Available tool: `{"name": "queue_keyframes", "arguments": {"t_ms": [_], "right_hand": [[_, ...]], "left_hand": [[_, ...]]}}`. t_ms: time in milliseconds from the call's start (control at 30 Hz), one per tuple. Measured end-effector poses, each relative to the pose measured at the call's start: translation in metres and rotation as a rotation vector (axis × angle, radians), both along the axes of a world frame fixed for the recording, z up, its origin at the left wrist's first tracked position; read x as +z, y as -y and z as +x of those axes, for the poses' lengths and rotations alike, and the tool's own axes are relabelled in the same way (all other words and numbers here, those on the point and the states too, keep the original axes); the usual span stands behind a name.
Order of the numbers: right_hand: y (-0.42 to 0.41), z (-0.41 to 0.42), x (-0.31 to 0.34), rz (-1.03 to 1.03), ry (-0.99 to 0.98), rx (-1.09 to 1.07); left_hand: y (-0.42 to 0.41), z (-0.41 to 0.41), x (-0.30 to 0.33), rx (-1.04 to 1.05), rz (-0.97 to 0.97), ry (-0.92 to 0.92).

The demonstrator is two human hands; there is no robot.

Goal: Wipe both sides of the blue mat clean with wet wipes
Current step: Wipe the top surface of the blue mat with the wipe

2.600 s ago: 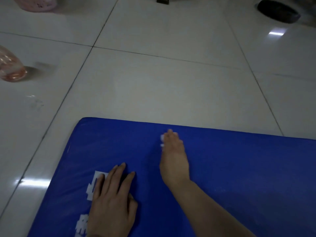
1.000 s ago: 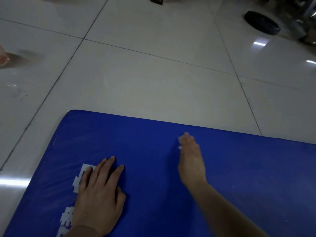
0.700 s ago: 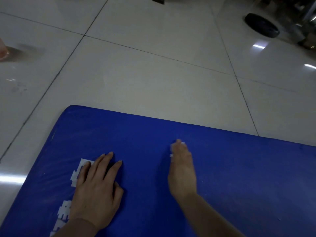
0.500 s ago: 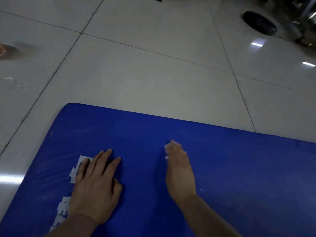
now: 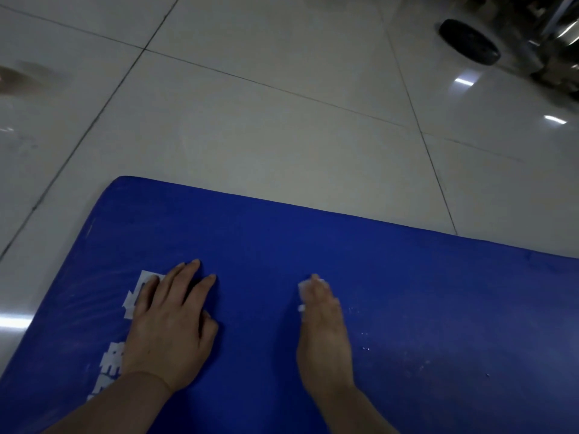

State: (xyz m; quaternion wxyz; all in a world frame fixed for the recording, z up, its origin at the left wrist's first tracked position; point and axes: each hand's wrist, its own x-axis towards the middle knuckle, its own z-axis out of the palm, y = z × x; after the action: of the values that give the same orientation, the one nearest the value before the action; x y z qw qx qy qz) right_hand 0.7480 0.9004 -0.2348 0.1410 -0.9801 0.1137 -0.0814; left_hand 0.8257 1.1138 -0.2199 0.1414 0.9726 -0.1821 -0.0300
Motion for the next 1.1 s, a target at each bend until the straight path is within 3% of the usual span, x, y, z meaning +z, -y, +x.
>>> {"name": "queue_keyframes", "arguments": {"t_ms": [100, 200, 467, 533, 633, 700, 900, 1100], "right_hand": [[0.043, -0.015, 0.016, 0.064, -0.057, -0.309], [0.045, -0.022, 0.017, 0.087, -0.059, -0.405], [-0.044, -0.019, 0.000, 0.013, 0.001, 0.137], [-0.020, -0.024, 0.003, 0.027, -0.051, 0.041], [0.031, -0.034, 0.023, 0.093, -0.125, -0.329], [0.047, -0.046, 0.026, 0.170, -0.098, -0.434], [-0.018, -0.056, -0.007, 0.008, -0.114, -0.048], [-0.019, -0.056, -0.007, -0.089, -0.158, -0.087]], "left_hand": [[0.000, 0.000, -0.001, 0.003, 0.004, 0.004], [0.000, 0.000, -0.002, 0.004, 0.008, 0.003], [0.000, 0.000, -0.001, 0.004, -0.009, 0.023], [0.000, -0.001, -0.002, 0.002, -0.013, 0.030], [0.000, -0.001, -0.004, 0.003, -0.009, 0.038], [0.000, -0.001, -0.006, 0.005, -0.007, 0.040], [-0.001, -0.001, -0.008, 0.006, -0.036, 0.062], [-0.015, -0.018, 0.002, -0.077, -0.093, 0.094]]}}
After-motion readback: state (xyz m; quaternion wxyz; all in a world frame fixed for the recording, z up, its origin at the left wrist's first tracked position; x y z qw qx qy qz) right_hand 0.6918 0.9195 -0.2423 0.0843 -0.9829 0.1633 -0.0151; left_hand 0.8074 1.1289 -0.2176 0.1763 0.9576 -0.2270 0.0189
